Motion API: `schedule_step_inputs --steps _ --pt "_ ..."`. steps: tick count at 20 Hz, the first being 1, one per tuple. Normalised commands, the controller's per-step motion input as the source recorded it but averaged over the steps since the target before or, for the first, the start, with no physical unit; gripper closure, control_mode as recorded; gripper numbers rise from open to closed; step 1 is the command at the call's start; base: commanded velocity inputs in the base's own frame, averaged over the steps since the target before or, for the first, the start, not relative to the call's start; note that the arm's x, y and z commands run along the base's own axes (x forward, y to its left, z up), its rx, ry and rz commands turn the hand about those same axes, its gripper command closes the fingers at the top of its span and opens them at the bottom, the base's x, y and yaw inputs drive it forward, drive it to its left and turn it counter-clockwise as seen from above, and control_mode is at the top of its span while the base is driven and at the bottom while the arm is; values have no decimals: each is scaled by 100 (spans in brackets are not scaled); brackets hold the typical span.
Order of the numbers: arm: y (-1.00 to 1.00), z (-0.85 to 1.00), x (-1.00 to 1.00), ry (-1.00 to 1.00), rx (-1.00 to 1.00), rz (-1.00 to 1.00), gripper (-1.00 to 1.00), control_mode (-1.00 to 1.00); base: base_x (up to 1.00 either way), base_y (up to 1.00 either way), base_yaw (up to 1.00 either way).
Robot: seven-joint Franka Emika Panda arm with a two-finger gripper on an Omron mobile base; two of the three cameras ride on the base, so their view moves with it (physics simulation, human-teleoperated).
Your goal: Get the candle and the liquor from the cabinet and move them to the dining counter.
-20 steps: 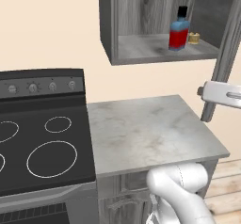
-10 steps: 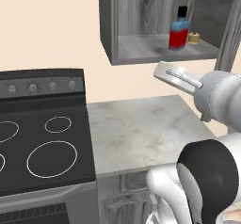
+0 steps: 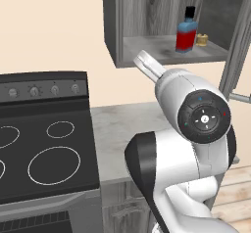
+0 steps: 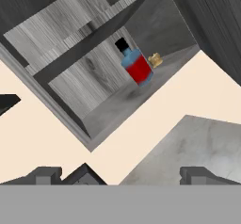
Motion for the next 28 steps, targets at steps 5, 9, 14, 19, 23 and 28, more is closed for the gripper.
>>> schedule_step_inputs --steps 5,9,14,19,23,28 --pt "0 -5 29 -1 14 -4 -100 -100 0 0 0" --pt "0 -6 43 -3 15 -15 -100 -100 0 0 0" --pt "-2 -12 41 -9 11 -20 -100 -100 0 0 0" --pt "0 -8 36 0 11 -41 -100 -100 0 0 0" --pt "-2 -1 20 0 22 -40 -100 -100 0 0 0" --pt "-7 -5 12 -8 23 -24 -100 -100 0 0 0"
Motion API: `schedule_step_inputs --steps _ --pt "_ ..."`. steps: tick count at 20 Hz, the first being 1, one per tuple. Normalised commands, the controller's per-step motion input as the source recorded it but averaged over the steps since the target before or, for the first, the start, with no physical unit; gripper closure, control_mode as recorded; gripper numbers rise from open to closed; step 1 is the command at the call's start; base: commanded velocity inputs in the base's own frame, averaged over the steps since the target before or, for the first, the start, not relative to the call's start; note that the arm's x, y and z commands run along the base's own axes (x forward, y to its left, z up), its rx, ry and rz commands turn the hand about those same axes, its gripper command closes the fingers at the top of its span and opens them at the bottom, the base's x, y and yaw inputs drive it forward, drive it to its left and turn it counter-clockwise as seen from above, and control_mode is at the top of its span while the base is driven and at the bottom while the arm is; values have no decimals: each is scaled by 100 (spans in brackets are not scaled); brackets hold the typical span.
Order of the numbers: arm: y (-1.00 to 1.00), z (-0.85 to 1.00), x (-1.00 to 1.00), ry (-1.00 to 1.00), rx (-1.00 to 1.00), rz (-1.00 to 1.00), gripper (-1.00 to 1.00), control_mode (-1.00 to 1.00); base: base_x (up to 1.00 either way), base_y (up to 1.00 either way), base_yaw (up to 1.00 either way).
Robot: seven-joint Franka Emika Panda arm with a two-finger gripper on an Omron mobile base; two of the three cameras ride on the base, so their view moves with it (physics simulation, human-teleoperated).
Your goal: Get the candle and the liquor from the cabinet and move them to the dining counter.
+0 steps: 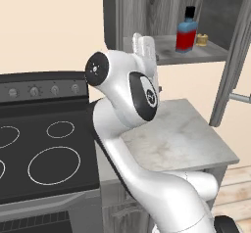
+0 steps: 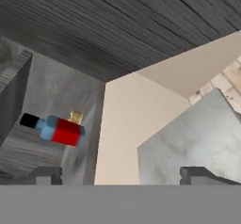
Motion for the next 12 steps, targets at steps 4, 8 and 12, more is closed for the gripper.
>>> schedule_step_inputs --steps 4,8,12 --pt "-19 -26 9 -22 9 -17 -100 -100 0 0 0" --pt "-20 -27 18 -28 5 -11 -100 -100 0 0 0" --pt "-26 -24 25 -28 0 -5 -100 -100 0 0 0"
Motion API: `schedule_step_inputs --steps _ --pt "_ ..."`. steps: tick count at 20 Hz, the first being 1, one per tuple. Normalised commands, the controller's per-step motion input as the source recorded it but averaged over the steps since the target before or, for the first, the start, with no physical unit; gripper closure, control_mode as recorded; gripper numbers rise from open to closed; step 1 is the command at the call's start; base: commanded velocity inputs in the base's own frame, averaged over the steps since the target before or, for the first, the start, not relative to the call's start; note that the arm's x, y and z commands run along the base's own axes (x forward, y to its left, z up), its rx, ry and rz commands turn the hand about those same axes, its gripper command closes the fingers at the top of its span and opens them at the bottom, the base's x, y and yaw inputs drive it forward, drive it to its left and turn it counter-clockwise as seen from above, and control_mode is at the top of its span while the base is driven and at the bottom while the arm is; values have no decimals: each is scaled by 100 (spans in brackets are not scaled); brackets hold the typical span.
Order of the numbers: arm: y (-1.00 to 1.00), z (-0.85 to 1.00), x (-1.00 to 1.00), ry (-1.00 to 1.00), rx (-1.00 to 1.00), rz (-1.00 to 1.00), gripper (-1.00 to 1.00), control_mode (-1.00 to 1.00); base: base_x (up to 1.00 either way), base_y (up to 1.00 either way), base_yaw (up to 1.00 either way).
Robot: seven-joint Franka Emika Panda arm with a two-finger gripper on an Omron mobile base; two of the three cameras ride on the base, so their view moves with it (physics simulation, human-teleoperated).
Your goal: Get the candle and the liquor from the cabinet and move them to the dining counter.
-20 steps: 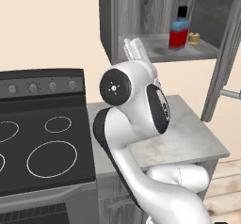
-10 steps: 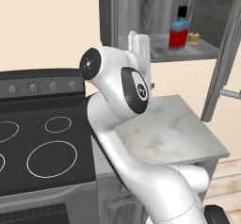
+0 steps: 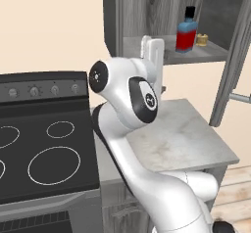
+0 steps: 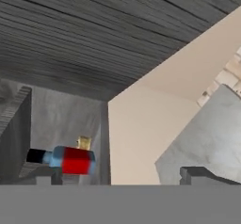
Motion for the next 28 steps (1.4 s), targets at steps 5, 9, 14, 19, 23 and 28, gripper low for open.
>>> schedule_step_inputs --steps 5,9,14,19,23,28 --pt "-38 -2 12 -10 8 -5 -100 -100 0 0 0" --pt "-42 0 2 -2 14 -5 -100 -100 0 0 0" --pt "-25 0 3 -5 18 -6 -100 -100 0 0 0" --pt "-13 1 -36 -14 17 -6 -100 -100 0 0 0" --pt "-24 2 -48 -16 10 -11 -100 -100 0 0 0" --pt "-35 5 -47 -11 10 -15 -100 -100 0 0 0"
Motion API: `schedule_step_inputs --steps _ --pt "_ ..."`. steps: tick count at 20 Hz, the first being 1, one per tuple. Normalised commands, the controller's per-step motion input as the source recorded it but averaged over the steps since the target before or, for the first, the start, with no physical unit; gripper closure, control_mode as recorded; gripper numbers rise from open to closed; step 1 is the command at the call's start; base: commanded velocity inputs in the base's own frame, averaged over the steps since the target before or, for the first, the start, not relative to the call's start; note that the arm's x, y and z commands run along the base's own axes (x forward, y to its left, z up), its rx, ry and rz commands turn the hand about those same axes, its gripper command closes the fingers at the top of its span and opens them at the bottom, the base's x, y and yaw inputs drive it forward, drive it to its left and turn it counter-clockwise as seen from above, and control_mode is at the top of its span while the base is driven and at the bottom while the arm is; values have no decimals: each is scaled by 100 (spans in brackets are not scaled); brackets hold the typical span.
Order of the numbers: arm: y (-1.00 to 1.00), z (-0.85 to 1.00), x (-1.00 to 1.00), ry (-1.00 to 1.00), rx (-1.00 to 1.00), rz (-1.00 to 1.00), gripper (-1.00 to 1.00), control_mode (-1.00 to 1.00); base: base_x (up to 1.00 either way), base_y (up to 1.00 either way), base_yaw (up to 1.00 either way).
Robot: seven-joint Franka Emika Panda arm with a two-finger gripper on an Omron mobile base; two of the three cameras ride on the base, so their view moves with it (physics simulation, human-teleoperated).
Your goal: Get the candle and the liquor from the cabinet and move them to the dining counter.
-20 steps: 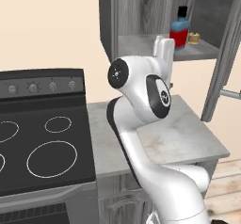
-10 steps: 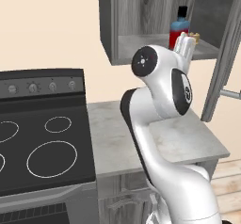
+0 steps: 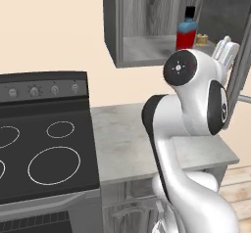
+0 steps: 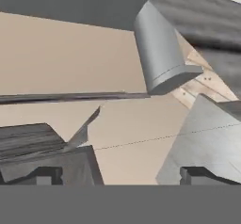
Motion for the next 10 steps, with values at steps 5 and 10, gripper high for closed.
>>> schedule_step_inputs --steps 5,10 --pt "-50 12 -37 -4 9 -16 -100 -100 0 0 0" --pt "-59 19 -36 0 9 -17 -100 -100 0 0 0"
